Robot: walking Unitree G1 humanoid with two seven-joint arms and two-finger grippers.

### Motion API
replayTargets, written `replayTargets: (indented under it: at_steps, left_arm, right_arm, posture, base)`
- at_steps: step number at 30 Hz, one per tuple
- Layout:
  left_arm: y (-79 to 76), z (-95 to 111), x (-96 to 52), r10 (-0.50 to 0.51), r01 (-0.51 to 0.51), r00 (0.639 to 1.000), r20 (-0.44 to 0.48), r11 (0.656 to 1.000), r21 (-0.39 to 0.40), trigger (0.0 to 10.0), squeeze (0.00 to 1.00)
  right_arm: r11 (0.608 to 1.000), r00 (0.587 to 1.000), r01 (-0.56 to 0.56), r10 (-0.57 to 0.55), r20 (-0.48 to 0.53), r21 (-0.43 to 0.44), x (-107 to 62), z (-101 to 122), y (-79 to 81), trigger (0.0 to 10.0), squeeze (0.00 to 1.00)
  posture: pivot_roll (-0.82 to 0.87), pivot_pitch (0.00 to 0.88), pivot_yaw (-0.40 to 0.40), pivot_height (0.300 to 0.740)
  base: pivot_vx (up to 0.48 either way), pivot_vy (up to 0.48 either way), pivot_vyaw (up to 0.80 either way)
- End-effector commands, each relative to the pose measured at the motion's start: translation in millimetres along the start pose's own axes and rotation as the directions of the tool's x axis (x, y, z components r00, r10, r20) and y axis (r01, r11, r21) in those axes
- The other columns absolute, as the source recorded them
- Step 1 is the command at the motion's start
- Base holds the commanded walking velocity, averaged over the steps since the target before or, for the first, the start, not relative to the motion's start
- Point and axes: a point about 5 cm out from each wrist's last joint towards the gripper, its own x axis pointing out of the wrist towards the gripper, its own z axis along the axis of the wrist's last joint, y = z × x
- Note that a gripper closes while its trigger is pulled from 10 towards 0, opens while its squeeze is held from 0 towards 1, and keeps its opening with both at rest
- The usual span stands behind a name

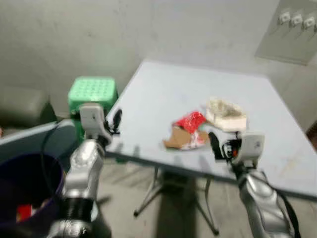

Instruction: Picking trash to rubbish bin

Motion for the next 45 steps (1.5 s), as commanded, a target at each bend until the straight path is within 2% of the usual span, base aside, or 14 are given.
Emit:
replayTargets:
  at_steps: [1, 7, 11, 13, 14, 16, 17, 20, 28, 29, 33, 34, 40, 45]
  left_arm:
    - [2.3, 3.4, 3.4, 0.019, -0.018, 1.000, -0.012, 0.999, 0.044, 10.0, 0.00]
    - [-3.9, 0.4, 5.0, -0.041, 0.042, 0.998, -0.055, 0.999, 0.009, 10.0, 0.00]
    - [-9.5, 1.5, 5.5, -0.096, 0.099, 0.993, -0.064, 0.994, 0.038, 10.0, 0.00]
    - [-20.2, 1.1, 5.3, -0.181, 0.188, 0.980, -0.076, 0.978, 0.093, 10.0, 0.00]
    - [-29.3, -0.8, 4.1, -0.249, 0.260, 0.964, -0.094, 0.955, 0.143, 10.0, 0.00]
    - [-31.9, -1.3, 3.8, -0.267, 0.281, 0.958, -0.100, 0.947, 0.155, 10.0, 0.00]
    - [-38.5, -2.7, 3.2, -0.306, 0.322, 0.945, -0.116, 0.932, 0.165, 10.0, 0.00]
    - [-46.1, -3.5, 2.0, -0.358, 0.376, 0.925, -0.128, 0.912, 0.162, 10.0, 0.00]
    - [-65.6, 3.0, -0.8, -0.478, 0.488, 0.873, -0.103, 0.861, 0.141, 10.0, 0.00]
    - [-69.4, 3.3, -2.6, -0.503, 0.514, 0.858, -0.105, 0.846, 0.144, 10.0, 0.00]
    - [-73.7, 4.3, -4.1, -0.535, 0.545, 0.839, -0.104, 0.828, 0.136, 10.0, 0.00]
    - [-75.7, 5.9, -4.4, -0.550, 0.559, 0.829, -0.103, 0.818, 0.136, 10.0, 0.00]
    - [-81.2, 9.8, -5.7, -0.580, 0.588, 0.809, -0.095, 0.798, 0.133, 10.0, 0.00]
    - [-82.7, 12.9, -6.9, -0.589, 0.595, 0.803, -0.090, 0.792, 0.136, 10.0, 0.00]
  right_arm:
    - [0.999, 1.000, -0.020, 0.020, -0.013, 0.030, -0.7, 1.5, 1.6, 10.0, 0.00]
    - [0.999, 0.999, -0.027, 0.028, -0.028, 0.018, -4.0, 0.6, 0.4, 10.0, 0.00]
    - [0.999, 0.998, -0.024, 0.026, -0.052, 0.042, -5.1, -0.3, 0.5, 10.0, 0.00]
    - [0.998, 0.997, -0.048, 0.050, -0.053, 0.048, -4.8, 1.2, 2.6, 10.0, 0.00]
    - [0.998, 0.997, -0.050, 0.053, -0.056, 0.048, -3.8, 2.1, 2.8, 10.0, 0.00]
    - [0.998, 0.997, -0.050, 0.052, -0.057, 0.047, -3.2, 2.5, 2.7, 10.0, 0.00]
    - [0.995, 0.997, -0.054, 0.059, -0.055, 0.081, -0.6, 4.4, 3.1, 10.0, 0.00]
    - [0.996, 0.997, -0.054, 0.059, -0.057, 0.078, 2.3, 6.4, 2.7, 10.0, 0.00]
    - [0.990, 0.996, -0.068, 0.073, -0.041, 0.121, 25.9, 17.5, -0.9, 10.0, 0.00]
    - [0.989, 0.997, -0.056, 0.064, -0.048, 0.136, 32.5, 18.0, -3.1, 10.0, 0.00]
    - [0.988, 0.997, -0.055, 0.062, -0.046, 0.143, 41.3, 18.1, -4.3, 10.0, 0.00]
    - [0.986, 0.996, -0.051, 0.061, -0.059, 0.161, 48.4, 17.2, -4.9, 10.0, 0.00]
    - [0.977, 0.994, -0.024, 0.046, -0.098, 0.211, 60.8, 12.7, -6.3, 10.0, 0.00]
    - [0.950, 0.991, 0.016, 0.025, -0.128, 0.311, 69.9, 8.1, -8.7, 10.0, 0.00]
  posture:
    - [-0.05, 0.000, -0.057, 0.740]
    - [-0.06, 0.000, -0.051, 0.740]
    - [-0.06, 0.000, -0.048, 0.740]
    - [-0.06, 0.000, -0.048, 0.740]
    - [-0.06, 0.000, -0.049, 0.740]
    - [-0.06, 0.000, -0.048, 0.740]
    - [-0.06, 0.000, -0.047, 0.740]
    - [-0.06, 0.000, -0.045, 0.740]
    - [-0.06, 0.000, -0.035, 0.740]
    - [-0.06, 0.000, -0.035, 0.740]
    - [-0.07, 0.000, -0.029, 0.740]
    - [-0.06, 0.000, -0.027, 0.740]
    - [-0.06, 0.000, -0.024, 0.740]
    - [-0.06, 0.000, -0.023, 0.740]
  base:
    - [0.000, 0.000, 0.00]
    - [0.000, 0.000, 0.00]
    - [0.000, 0.000, 0.00]
    - [0.000, 0.000, 0.00]
    - [0.000, 0.000, 0.00]
    - [0.000, 0.000, 0.00]
    - [0.000, 0.000, 0.00]
    - [0.000, 0.000, 0.00]
    - [0.000, 0.000, 0.00]
    - [0.000, 0.000, 0.00]
    - [0.000, 0.000, 0.00]
    - [0.000, 0.000, 0.00]
    - [0.000, 0.000, 0.00]
    - [0.000, 0.000, 0.00]
